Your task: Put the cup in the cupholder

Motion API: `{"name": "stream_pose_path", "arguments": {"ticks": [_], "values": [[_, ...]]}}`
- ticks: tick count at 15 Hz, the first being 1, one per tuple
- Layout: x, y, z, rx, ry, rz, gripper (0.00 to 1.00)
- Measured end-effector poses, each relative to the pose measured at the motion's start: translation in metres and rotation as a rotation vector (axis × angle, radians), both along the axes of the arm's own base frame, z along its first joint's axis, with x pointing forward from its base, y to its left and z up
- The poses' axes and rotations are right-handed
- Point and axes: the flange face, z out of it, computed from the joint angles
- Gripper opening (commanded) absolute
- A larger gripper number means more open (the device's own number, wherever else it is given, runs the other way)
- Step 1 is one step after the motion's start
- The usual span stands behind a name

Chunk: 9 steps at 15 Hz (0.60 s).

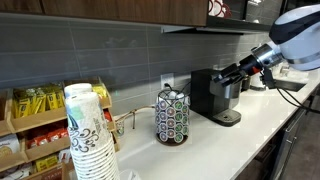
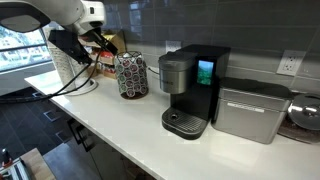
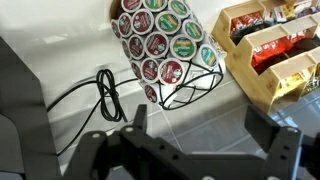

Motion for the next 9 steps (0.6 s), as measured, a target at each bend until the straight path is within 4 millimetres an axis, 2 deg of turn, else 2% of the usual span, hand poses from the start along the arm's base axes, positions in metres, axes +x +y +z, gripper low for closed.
{"name": "stream_pose_path", "arguments": {"ticks": [5,9], "values": [[-0.018,-0.008,0.020,-0.025,-0.002,-0.007,1.00],[-0.016,-0.008,0.020,-0.020,-0.004,0.002,1.00]]}}
